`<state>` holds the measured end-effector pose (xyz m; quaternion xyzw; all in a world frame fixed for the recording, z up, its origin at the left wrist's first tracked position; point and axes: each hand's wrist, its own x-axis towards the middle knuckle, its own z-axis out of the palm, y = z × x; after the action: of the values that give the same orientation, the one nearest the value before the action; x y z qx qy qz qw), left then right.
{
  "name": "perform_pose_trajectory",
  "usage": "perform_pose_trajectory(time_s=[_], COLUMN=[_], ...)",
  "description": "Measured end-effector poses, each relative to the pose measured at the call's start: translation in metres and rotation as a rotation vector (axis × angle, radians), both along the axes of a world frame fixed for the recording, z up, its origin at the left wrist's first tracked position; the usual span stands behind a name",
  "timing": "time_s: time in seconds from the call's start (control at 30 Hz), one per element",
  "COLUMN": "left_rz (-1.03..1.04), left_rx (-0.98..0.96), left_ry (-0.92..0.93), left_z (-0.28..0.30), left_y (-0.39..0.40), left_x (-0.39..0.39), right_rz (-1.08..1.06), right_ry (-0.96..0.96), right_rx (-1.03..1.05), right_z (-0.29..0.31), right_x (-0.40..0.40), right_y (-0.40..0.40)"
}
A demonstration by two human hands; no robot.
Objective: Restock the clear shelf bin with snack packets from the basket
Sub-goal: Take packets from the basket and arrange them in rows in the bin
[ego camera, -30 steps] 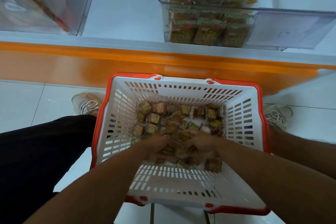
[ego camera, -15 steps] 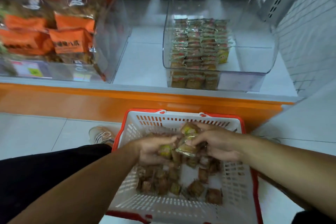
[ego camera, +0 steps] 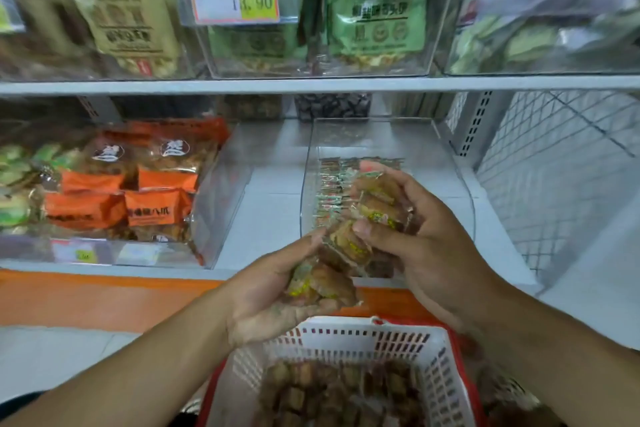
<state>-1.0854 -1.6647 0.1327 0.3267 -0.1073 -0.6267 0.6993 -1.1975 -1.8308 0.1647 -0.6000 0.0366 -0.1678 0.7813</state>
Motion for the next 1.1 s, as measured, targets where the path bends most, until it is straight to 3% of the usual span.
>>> perform_pose_trajectory(time_s=[0.3,0.57,0.67,0.83,0.93,1.1], left_rz=[0.387,0.510,0.526,0.478,0.401,0.328], left_rx=[0.141,0.122,0.112,0.131,0.163,0.178], left_ry=[-0.270,-0.257,-0.262,-0.317,-0.348,-0.365], left_z=[0.003,0.003,0.001,0.003,0.002,0.001], left_y=[-0.022,-0.024,-0.020,-0.014,-0.012,-0.011], left_x=[-0.012,-0.004,-0.002,0.000,0.000,-0.006], right_rz=[-0.145,-0.344,-0.217,0.100,0.165,0.182], right_ry=[0.027,0.154,0.138,0.303,0.368,0.393], right_rx=[-0.309,-0.350,-0.236,-0.218,-0.148,-0.246], right_z=[-0.016,-0.021,-0.011,-0.005,-0.003,-0.002], right_x=[0.021,0.031,0.032,0.028,0.026,0.021], right_y=[-0.001,-0.017,-0.031,-0.041,-0.043,-0.044])
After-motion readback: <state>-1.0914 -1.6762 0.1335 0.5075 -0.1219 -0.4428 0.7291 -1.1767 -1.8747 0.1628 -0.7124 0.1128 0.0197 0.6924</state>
